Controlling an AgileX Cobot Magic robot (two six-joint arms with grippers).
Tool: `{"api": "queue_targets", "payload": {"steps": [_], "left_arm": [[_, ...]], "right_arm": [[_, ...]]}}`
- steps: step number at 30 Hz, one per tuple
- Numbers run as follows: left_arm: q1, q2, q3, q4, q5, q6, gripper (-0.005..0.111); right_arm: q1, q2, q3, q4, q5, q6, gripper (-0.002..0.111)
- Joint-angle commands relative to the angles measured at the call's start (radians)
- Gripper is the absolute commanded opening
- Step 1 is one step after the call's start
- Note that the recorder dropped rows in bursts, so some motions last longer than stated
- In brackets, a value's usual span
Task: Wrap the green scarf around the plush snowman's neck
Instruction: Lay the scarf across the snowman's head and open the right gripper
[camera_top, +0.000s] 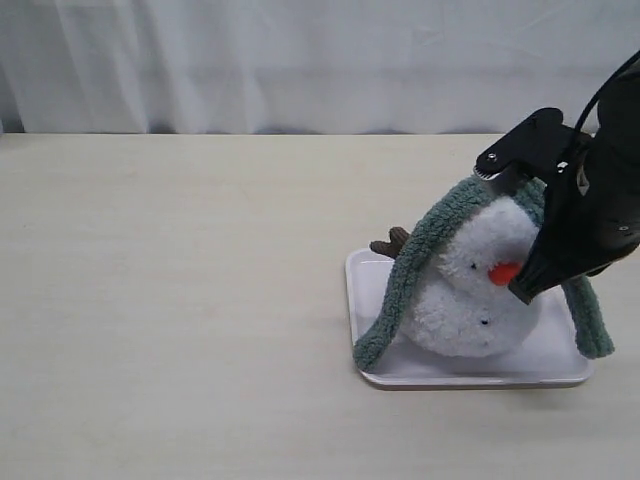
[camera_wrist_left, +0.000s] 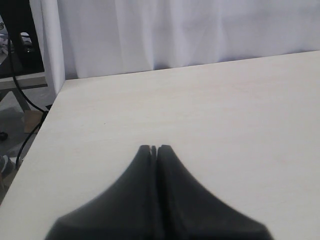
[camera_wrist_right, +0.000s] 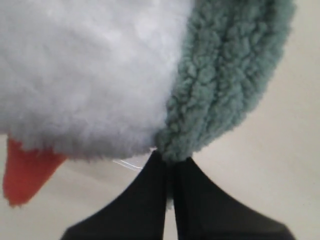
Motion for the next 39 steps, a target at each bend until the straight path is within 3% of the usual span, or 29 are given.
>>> {"api": "queue_targets", "payload": {"steps": [1,7,14,16,19,22,33,39], "left_arm": [[-0.006,-0.003,0.003,-0.004,-0.009,-0.006,0.0],[-0.006,-0.003,0.003,-0.004,-0.009,-0.006,0.0],[-0.006,-0.003,0.003,-0.004,-0.009,-0.006,0.0],[-0.006,-0.003,0.003,-0.004,-0.009,-0.006,0.0],[-0.006,-0.003,0.003,-0.004,-0.009,-0.006,0.0],[-0.006,-0.003,0.003,-0.004,-0.009,-0.006,0.0],[-0.006,-0.003,0.003,-0.004,-0.009,-0.006,0.0],[-0.006,-0.003,0.003,-0.004,-0.009,-0.006,0.0]], "right_arm": [[-0.054,0.053,-0.005,0.03,-0.018,0.054,0.004],[-0.108,0.065,-0.005,0.224,-0.108,-0.086,0.004],[-0.188,0.087,-0.007,0.235,-0.122,-0.039,0.005],[-0.188,0.076,-0.011,0.245,-0.133,-0.052,0.015],[-0.188,0.075,-0.011,0.321,-0.129,-0.132,0.047],[-0.185,0.072,-0.011,0.396,-0.127,-0.195,0.061],[-0.185,-0.081,-0.011,0.392,-0.135,-0.232,0.061],[-0.185,-0.174,-0.011,0.481,-0.171,-0.24,0.06]]}}
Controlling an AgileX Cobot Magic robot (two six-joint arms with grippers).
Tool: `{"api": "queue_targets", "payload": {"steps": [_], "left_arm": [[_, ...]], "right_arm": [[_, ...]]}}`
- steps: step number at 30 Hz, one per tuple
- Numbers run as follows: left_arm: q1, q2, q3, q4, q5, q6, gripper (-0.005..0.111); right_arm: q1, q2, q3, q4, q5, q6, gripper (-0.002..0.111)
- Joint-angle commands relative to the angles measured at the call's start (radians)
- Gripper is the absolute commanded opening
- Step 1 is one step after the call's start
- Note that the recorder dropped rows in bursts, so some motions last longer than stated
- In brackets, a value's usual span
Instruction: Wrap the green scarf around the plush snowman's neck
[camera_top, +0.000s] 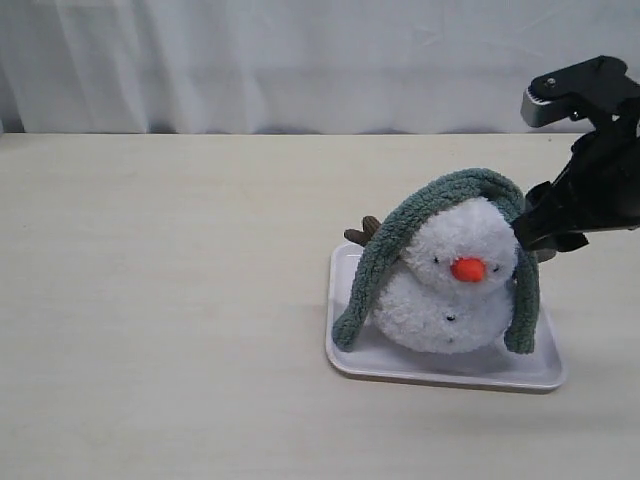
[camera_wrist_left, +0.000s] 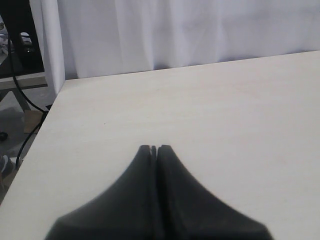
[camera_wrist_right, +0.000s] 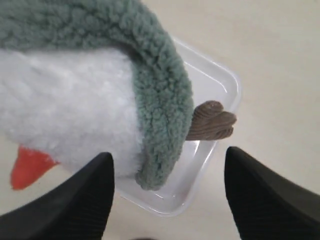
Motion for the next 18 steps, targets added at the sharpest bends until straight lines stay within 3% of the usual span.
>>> {"api": "queue_targets", "payload": {"steps": [1,12,18], "left_arm": [[-0.006,-0.003,0.003,-0.004,-0.009,-0.006,0.0],[-0.006,-0.003,0.003,-0.004,-0.009,-0.006,0.0],[-0.006,-0.003,0.003,-0.004,-0.009,-0.006,0.0]], "right_arm": [[-0.003,-0.083,-0.005,0.091,-0.031,-0.026,0.059],[-0.003,-0.363,0.04,0.323,-0.085,-0.22,0.004],[-0.003,-0.51,0.169,0.392,-0.268,-0.222,0.004]]}}
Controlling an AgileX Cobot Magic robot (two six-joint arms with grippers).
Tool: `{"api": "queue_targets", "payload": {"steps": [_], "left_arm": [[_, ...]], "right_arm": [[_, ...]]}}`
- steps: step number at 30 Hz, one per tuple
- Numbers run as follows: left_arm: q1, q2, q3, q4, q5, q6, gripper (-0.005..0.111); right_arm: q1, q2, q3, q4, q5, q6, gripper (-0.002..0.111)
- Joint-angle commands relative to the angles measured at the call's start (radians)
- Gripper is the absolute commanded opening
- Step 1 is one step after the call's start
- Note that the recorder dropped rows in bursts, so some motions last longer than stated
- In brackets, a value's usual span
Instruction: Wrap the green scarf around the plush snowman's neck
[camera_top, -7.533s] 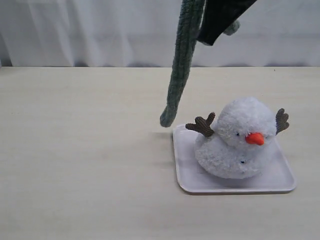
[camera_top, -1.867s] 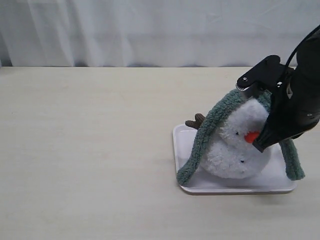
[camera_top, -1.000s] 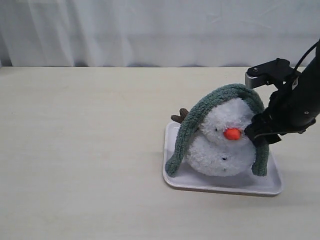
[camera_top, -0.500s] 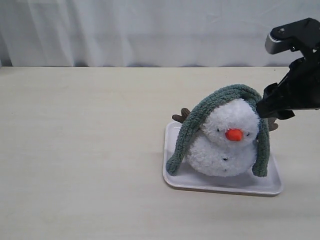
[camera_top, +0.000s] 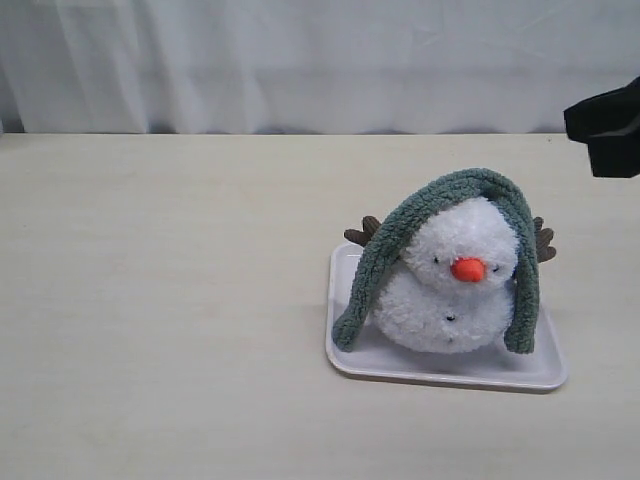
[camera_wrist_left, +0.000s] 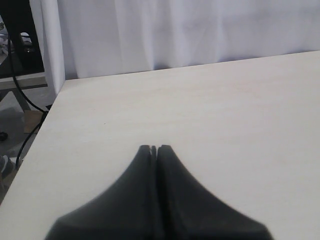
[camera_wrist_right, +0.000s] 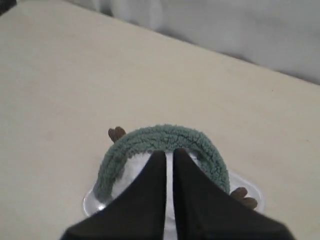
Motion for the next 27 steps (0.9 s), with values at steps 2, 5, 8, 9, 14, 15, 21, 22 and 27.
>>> {"api": "queue_targets", "payload": {"steps": [2,5,8,9,14,15,21,22,27], "left_arm": [[-0.006,-0.003,0.003,-0.004,-0.009,-0.006,0.0],[-0.006,-0.003,0.003,-0.004,-0.009,-0.006,0.0],[-0.006,-0.003,0.003,-0.002,-0.009,-0.006,0.0],[-0.006,-0.003,0.003,-0.002,-0.009,-0.006,0.0],[-0.006,-0.003,0.003,0.047,-0.062,0.012,0.0],[-0.006,-0.003,0.003,0.039,-0.118,0.012,0.0],[-0.006,-0.003,0.003,-0.276,-0.396,0.01,0.0],[-0.006,-0.003,0.003,-0.294,-0.435,0.01,0.0],[-0.006,-0.003,0.003,-0.363,-0.632,-0.157,0.0]], "right_arm": [[-0.003,-0.116,0.09,0.063,-0.136,-0.015,0.004],[-0.003,-0.152,0.098,0.063,-0.137,-0.015,0.004],[-0.003,-0.169,0.098,0.06,-0.137,-0.015,0.004],[-0.003,-0.172,0.098,0.058,-0.137,-0.019,0.004],[-0.003,-0.174,0.099,0.058,-0.125,-0.04,0.004],[-0.003,-0.174,0.099,0.058,-0.125,-0.04,0.004],[-0.003,-0.174,0.099,0.056,-0.123,-0.04,0.004],[-0.003,-0.174,0.099,0.056,-0.118,-0.042,0.004],[-0.003,-0.174,0.139,0.056,-0.12,-0.048,0.004]]}}
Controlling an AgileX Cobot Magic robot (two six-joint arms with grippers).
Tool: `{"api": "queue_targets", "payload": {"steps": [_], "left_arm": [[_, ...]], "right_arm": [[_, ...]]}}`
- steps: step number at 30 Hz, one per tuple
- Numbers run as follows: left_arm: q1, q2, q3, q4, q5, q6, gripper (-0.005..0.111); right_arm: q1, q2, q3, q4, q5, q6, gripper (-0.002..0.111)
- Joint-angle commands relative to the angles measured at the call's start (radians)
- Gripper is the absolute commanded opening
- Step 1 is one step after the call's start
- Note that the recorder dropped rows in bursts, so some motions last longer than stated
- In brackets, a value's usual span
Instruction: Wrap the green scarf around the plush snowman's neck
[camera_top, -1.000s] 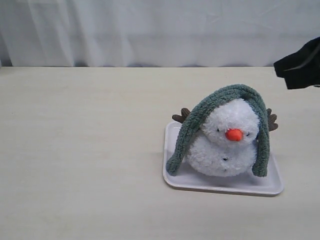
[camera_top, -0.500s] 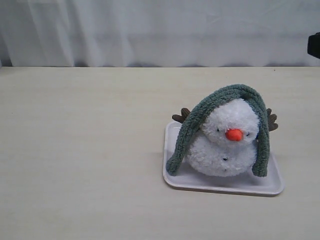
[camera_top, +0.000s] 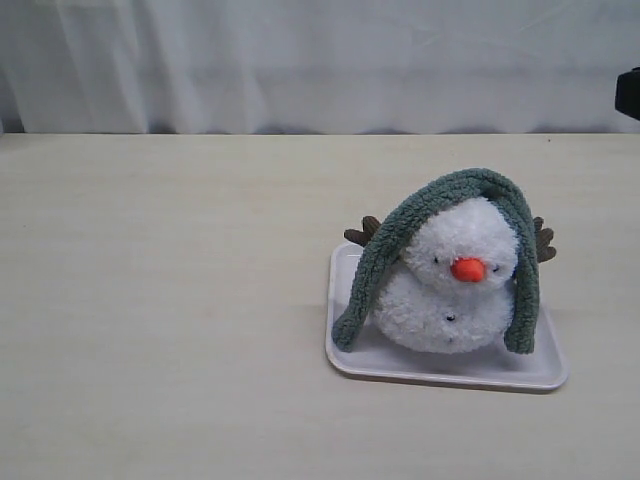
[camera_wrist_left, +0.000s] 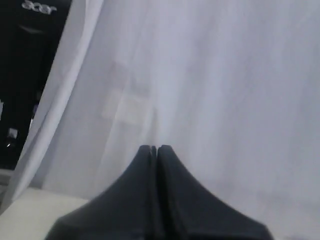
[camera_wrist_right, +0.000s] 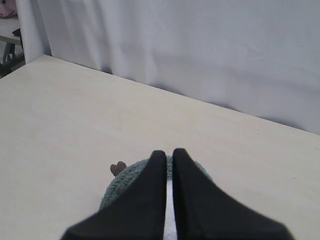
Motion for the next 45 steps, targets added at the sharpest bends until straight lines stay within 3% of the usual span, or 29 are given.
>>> {"api": "queue_targets", "payload": {"steps": [1,4,8,11,18,22,28,30,33,36,38,40,42,45], "left_arm": [[-0.006,-0.003,0.003,-0.055,-0.174,-0.172,0.0],[-0.006,-0.003,0.003,0.029,-0.192,-0.366,0.0],[-0.006,0.045,-0.072,0.554,-0.207,-0.773,0.0],[-0.006,0.15,-0.143,0.885,-0.302,-1.001,0.0],[-0.006,0.536,-0.253,1.241,-0.796,-1.013,0.0],[-0.006,0.786,-0.304,1.279,-0.956,-0.858,0.0],[-0.056,1.142,-0.411,1.206,-0.976,-0.63,0.0],[-0.117,1.245,-0.463,1.16,-0.94,-0.549,0.0],[-0.288,1.451,-0.612,1.081,-0.753,-0.315,0.0],[-0.366,1.588,-0.751,1.064,-0.658,-0.245,0.0],[-0.395,1.669,-0.845,1.126,-0.663,-0.243,0.01],[-0.433,1.747,-0.931,1.203,-0.667,-0.243,0.035],[-0.466,1.807,-0.973,1.229,-0.665,-0.244,0.051],[-0.504,1.878,-1.009,1.224,-0.658,-0.238,0.06]], "right_arm": [[-0.003,-0.004,0.05,0.001,-0.007,-0.013,0.004],[-0.003,-0.004,0.078,0.005,-0.015,-0.013,0.004],[-0.003,0.016,0.079,0.005,-0.003,-0.013,0.004],[-0.003,0.048,0.079,0.008,0.004,-0.04,0.004],[-0.003,0.148,0.078,0.187,0.002,-0.224,0.004],[-0.003,0.19,0.074,0.297,0.013,-0.326,0.004],[-0.003,0.199,0.021,0.353,0.052,-0.413,0.004],[-0.003,0.199,0.011,0.353,0.019,-0.413,0.004],[-0.003,0.199,0.011,0.353,-0.031,-0.415,0.004],[-0.003,0.201,0.011,0.345,-0.036,-0.415,0.004],[-0.003,0.218,0.011,0.337,-0.04,-0.415,0.004],[-0.003,0.252,0.011,0.336,-0.036,-0.415,0.004],[-0.003,0.281,0.011,0.336,-0.034,-0.415,0.004],[-0.003,0.289,0.011,0.336,-0.034,-0.415,0.004]]}}
